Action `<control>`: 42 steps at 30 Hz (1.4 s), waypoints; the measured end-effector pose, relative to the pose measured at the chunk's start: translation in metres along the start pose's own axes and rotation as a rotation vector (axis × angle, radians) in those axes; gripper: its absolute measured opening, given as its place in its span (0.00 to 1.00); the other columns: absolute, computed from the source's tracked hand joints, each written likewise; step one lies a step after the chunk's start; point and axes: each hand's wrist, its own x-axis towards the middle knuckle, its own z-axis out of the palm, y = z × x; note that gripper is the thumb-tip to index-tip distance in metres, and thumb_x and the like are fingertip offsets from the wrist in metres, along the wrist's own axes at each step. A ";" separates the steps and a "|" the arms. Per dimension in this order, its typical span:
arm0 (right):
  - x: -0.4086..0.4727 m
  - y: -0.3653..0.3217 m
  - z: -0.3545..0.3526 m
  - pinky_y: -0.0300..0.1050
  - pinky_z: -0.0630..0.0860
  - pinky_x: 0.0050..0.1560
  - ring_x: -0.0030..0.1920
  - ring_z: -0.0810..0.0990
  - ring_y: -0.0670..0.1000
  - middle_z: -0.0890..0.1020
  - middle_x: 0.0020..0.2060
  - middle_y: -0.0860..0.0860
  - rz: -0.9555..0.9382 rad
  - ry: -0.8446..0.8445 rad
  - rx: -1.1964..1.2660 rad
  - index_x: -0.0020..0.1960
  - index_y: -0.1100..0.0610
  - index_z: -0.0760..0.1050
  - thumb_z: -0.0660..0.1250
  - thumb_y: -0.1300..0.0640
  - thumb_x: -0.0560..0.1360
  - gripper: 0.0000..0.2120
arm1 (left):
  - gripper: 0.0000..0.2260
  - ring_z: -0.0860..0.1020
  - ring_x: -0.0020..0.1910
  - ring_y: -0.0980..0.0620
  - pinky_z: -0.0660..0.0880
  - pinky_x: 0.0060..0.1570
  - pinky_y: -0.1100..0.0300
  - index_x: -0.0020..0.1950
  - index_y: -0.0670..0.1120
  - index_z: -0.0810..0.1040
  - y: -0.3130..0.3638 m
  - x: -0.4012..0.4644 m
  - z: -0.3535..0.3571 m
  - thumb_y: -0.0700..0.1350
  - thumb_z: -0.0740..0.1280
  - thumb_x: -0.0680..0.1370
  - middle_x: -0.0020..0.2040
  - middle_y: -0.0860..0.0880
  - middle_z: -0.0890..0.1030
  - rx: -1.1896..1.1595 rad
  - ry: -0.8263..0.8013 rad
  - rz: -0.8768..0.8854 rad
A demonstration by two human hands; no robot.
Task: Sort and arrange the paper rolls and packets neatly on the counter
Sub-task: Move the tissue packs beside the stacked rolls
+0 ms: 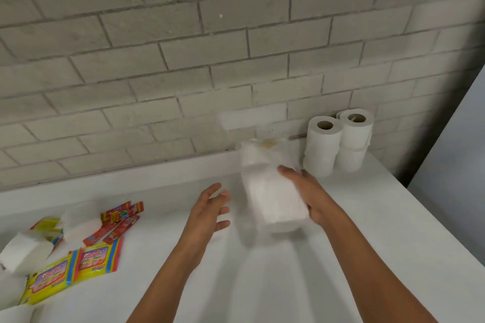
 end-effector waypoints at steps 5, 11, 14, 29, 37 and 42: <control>0.056 -0.015 -0.027 0.54 0.81 0.55 0.53 0.84 0.55 0.84 0.54 0.52 0.048 0.126 -0.102 0.66 0.56 0.74 0.77 0.36 0.64 0.38 | 0.16 0.81 0.57 0.49 0.80 0.55 0.51 0.64 0.58 0.76 -0.017 0.007 -0.017 0.54 0.69 0.77 0.56 0.52 0.83 0.043 0.037 -0.081; 0.090 -0.028 -0.032 0.47 0.79 0.43 0.49 0.83 0.56 0.84 0.50 0.54 0.082 0.141 -0.224 0.62 0.59 0.76 0.73 0.40 0.71 0.28 | 0.12 0.82 0.55 0.48 0.80 0.54 0.51 0.62 0.58 0.77 -0.033 0.014 -0.038 0.52 0.69 0.78 0.54 0.52 0.84 0.085 0.104 -0.149; 0.100 -0.025 -0.034 0.46 0.78 0.41 0.50 0.83 0.57 0.84 0.51 0.54 0.098 0.144 -0.235 0.63 0.59 0.75 0.73 0.39 0.70 0.31 | 0.10 0.82 0.54 0.47 0.80 0.54 0.51 0.60 0.58 0.78 -0.039 0.014 -0.045 0.50 0.67 0.80 0.53 0.52 0.84 0.088 0.132 -0.166; 0.099 -0.020 -0.028 0.57 0.68 0.69 0.71 0.70 0.60 0.70 0.73 0.55 0.012 0.377 -0.805 0.78 0.53 0.61 0.59 0.29 0.73 0.41 | 0.09 0.82 0.52 0.49 0.80 0.52 0.53 0.60 0.56 0.79 -0.061 0.013 -0.073 0.50 0.66 0.80 0.54 0.52 0.84 0.201 0.148 -0.164; 0.043 -0.017 0.020 0.52 0.68 0.68 0.72 0.67 0.55 0.69 0.72 0.51 -0.374 0.380 -0.954 0.75 0.50 0.66 0.63 0.43 0.78 0.27 | 0.13 0.76 0.56 0.59 0.77 0.53 0.58 0.63 0.61 0.75 -0.047 0.019 -0.105 0.52 0.68 0.78 0.60 0.60 0.77 0.685 0.230 0.226; 0.014 0.011 0.083 0.47 0.72 0.63 0.66 0.74 0.53 0.74 0.67 0.50 -0.471 0.162 -0.980 0.71 0.49 0.71 0.65 0.45 0.78 0.22 | 0.14 0.74 0.62 0.55 0.76 0.59 0.52 0.64 0.57 0.77 -0.035 0.022 -0.148 0.52 0.67 0.78 0.62 0.59 0.74 0.852 0.312 0.390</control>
